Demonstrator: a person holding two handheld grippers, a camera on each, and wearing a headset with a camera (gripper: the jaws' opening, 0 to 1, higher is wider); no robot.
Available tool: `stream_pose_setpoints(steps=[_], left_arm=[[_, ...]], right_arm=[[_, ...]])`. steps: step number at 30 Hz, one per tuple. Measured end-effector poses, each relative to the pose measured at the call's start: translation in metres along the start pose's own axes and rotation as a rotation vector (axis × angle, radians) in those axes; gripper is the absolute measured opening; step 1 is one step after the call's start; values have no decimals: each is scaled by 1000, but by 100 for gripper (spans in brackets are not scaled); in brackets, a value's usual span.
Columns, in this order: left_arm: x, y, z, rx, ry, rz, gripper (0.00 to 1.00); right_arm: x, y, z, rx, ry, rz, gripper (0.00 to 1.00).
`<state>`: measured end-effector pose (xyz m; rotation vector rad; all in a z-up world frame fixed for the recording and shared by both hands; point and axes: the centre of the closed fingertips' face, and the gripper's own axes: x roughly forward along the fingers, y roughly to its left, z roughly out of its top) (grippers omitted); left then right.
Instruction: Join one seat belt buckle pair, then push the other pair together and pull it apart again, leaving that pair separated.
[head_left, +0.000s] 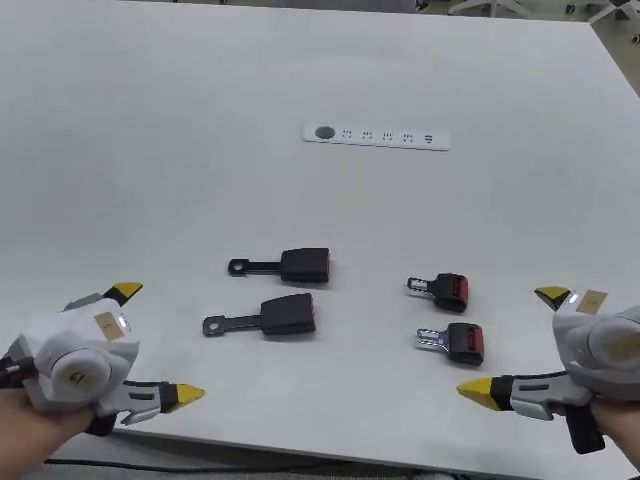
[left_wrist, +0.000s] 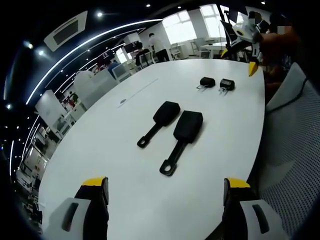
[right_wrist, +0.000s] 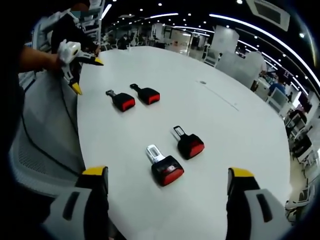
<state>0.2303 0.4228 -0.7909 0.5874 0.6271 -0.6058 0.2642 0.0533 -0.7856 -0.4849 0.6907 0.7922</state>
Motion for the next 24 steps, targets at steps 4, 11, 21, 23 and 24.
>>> stream_pose_setpoints(steps=[4,11,21,23,24], left_arm=[[-1,3,1,-11,-6,8,98],[-4,10,2,-55,-19,30,99],[-5,8,2,-44,-16,27,98],[-5,8,3,-38,-23,29,97],[-5,8,3,-39,-22,29,97]], right_arm=[[2,3,-1,-8,4,6,100],[4,3,1,-9,1,1,99],[6,5,3,-16,0,12,89],[7,6,4,-7,-2,20,88],[7,6,5,-5,-3,20,87]])
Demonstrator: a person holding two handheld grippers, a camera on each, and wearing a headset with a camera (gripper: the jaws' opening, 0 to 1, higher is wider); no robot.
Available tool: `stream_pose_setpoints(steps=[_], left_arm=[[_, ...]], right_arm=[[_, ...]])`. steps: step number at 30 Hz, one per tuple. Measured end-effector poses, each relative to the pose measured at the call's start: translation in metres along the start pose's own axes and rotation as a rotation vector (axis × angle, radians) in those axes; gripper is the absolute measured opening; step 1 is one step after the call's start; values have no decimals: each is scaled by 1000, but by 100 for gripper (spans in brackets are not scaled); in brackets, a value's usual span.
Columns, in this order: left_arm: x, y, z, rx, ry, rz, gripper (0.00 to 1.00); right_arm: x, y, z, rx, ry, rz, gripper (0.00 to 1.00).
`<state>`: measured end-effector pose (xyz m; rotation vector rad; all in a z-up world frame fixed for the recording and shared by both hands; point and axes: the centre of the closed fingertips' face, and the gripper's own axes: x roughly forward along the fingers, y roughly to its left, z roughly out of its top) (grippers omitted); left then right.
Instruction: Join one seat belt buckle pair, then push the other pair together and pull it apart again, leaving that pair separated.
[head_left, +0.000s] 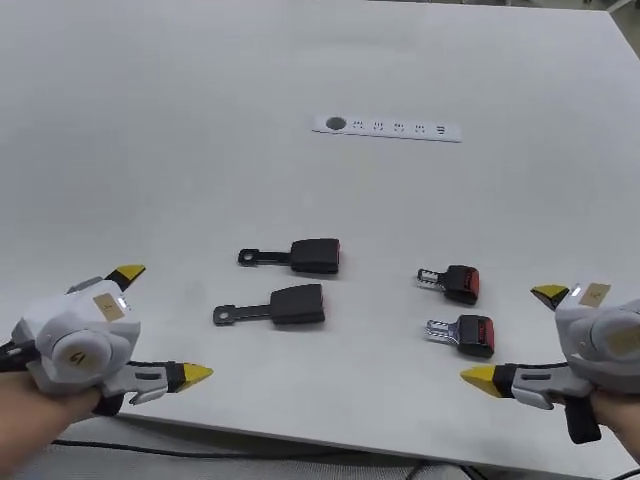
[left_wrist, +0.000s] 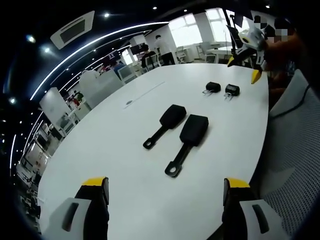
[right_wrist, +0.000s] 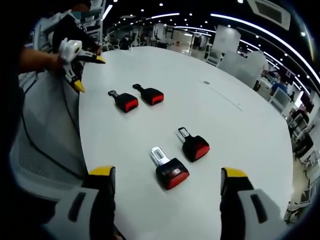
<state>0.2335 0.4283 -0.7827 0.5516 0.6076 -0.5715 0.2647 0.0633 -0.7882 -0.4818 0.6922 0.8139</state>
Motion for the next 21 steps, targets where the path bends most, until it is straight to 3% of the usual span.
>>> stream_pose_setpoints(steps=[1,2,7,13,16,17,18,19,21], left_arm=[[0,-1,1,7,-8,-10,96],[1,-2,8,45,-44,-18,93],[0,-4,1,57,-3,-23,91],[-6,1,12,22,-49,-25,81],[-8,2,8,15,-24,-29,77],[-9,1,9,10,-16,-39,71],[-11,-4,4,-22,27,-80,61],[-10,-3,7,-19,16,-81,57],[-9,-5,14,5,0,-90,60]], right_arm=[[0,2,1,13,0,14,86],[1,1,2,22,-2,14,86],[-2,3,8,5,-20,24,86],[-6,9,9,-25,-20,35,84],[-9,14,11,-51,-16,57,84],[-9,14,9,-62,-1,57,84],[-9,12,9,-78,6,50,84],[-9,15,7,-69,17,67,84],[-10,15,4,-9,44,78,83]])
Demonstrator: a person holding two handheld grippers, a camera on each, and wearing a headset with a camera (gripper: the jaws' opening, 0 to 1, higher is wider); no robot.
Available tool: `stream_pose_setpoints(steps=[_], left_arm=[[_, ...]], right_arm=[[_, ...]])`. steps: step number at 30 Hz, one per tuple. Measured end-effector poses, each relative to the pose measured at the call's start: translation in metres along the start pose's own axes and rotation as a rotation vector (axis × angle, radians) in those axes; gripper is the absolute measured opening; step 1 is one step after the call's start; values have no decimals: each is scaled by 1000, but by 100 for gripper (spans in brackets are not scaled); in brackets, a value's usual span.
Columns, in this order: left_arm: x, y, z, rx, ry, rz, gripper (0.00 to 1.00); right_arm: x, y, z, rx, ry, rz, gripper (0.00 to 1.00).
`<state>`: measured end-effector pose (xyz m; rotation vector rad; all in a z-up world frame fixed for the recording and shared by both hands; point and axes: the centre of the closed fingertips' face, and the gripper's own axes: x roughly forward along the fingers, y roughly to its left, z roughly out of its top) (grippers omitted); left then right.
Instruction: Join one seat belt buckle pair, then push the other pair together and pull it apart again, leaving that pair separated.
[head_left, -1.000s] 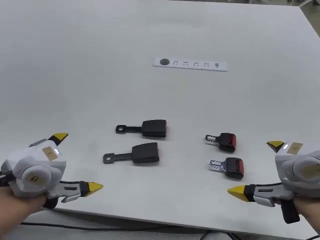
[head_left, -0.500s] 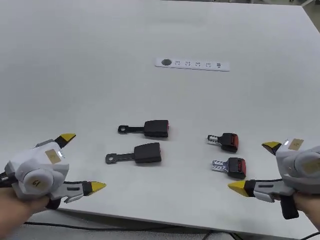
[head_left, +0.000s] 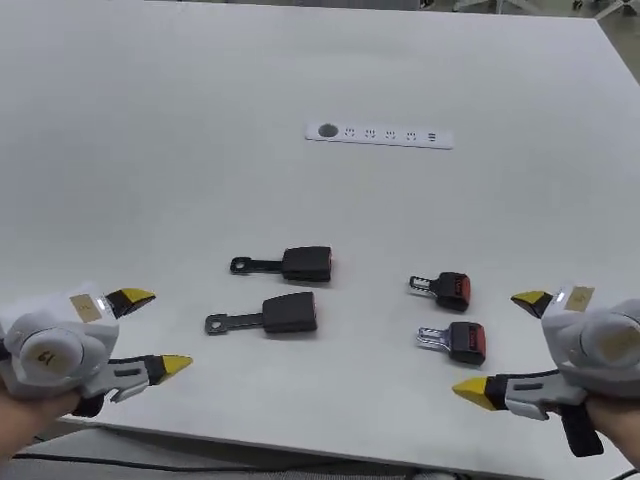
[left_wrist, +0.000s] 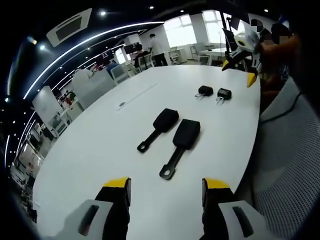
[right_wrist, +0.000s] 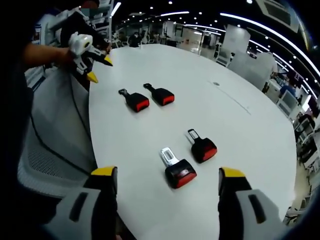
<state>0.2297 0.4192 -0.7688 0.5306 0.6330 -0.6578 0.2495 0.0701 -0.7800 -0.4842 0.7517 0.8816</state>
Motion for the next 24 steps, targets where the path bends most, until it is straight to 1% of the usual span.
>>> stream_pose_setpoints(steps=[1,3,4,5,6,8,9,11,13,15,17,19,21,22,23,24], left_arm=[[1,-1,2,7,7,-9,61],[2,1,3,32,16,-4,59],[3,2,5,36,16,-2,59],[4,2,6,31,19,-7,58],[6,3,4,30,31,-13,57],[11,1,2,44,55,-29,56],[12,0,2,49,64,-36,56],[15,0,3,68,84,-41,56],[20,0,3,67,104,-47,55],[23,-1,8,83,104,-52,53],[27,0,11,84,104,-58,52],[31,-3,16,89,104,-66,51],[36,-2,21,90,100,-70,51],[38,-3,23,84,99,-74,51],[41,-4,24,78,99,-80,51],[43,-6,25,77,100,-86,51]], right_arm=[[-1,-1,3,-21,-19,5,82],[-2,-2,5,-25,-23,7,81],[-2,-3,5,-30,-24,6,80],[-2,-3,5,-36,-23,9,80],[-2,-4,5,-43,-19,4,80],[-3,-5,4,-57,-11,4,80],[-3,-7,3,-58,-2,-3,81],[-3,-7,2,-61,8,0,80],[-3,-8,2,-69,12,2,80],[-2,-8,1,-96,27,5,80],[-2,-7,1,-123,36,14,78],[-1,-8,1,-134,41,10,77],[0,-8,1,-154,43,11,74],[1,-9,2,-161,45,7,72],[2,-10,1,-189,55,3,70],[3,-10,1,-192,54,3,68]])
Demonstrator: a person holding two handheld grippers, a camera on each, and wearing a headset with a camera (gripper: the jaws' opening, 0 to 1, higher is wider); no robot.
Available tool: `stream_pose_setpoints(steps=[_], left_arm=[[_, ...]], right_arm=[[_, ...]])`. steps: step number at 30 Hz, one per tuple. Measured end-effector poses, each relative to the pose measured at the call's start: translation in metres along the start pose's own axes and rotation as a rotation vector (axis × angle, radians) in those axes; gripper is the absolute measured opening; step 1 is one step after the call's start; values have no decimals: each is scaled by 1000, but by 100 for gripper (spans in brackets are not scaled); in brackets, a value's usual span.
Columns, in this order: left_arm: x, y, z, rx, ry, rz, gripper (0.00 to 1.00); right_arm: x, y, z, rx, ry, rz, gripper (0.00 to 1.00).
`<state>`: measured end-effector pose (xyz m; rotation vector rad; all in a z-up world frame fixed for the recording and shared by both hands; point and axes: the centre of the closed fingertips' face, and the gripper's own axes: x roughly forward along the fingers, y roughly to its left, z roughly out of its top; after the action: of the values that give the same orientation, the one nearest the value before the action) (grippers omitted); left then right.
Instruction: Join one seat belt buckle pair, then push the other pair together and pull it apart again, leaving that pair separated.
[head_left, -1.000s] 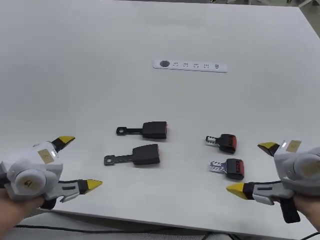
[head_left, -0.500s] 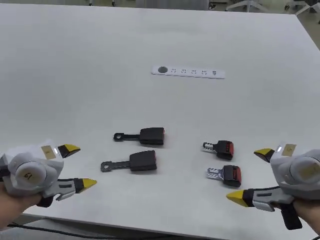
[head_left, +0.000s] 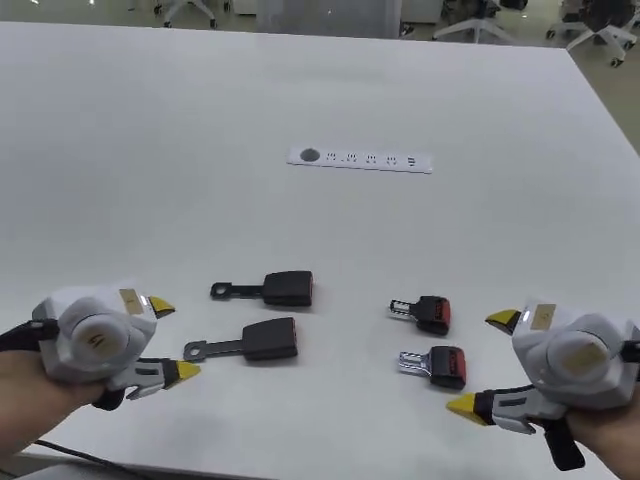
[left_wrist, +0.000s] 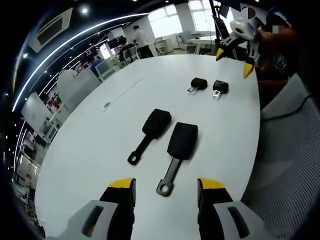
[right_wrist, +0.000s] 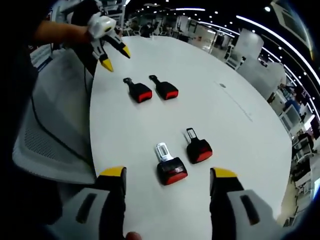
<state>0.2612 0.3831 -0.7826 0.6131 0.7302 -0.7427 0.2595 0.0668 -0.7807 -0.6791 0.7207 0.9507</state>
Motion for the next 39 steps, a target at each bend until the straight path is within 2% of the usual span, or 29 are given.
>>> stream_pose_setpoints(steps=[4,6,12,13,14,19,27,34,36,39], left_arm=[[9,-6,3,31,1,-19,51],[13,-9,8,57,-18,-30,49],[26,-17,9,83,6,-69,43],[30,-17,11,143,5,-74,43],[32,-16,12,152,5,-73,43],[44,-15,22,124,9,-93,40],[58,-25,32,141,26,-147,40],[73,-26,31,155,44,-179,40],[78,-26,31,164,49,-181,40],[82,-28,33,164,42,-203,39]], right_arm=[[1,0,4,-3,-9,13,66],[3,0,5,-11,-6,16,65],[10,1,3,-55,12,40,61],[11,2,2,-67,15,52,60],[13,2,1,-73,22,58,60],[17,2,-5,-102,34,89,55],[28,-4,-16,-85,63,122,51],[40,-5,-20,-100,88,156,45],[45,-4,-24,-98,110,177,43],[50,-6,-28,-105,134,178,42]])
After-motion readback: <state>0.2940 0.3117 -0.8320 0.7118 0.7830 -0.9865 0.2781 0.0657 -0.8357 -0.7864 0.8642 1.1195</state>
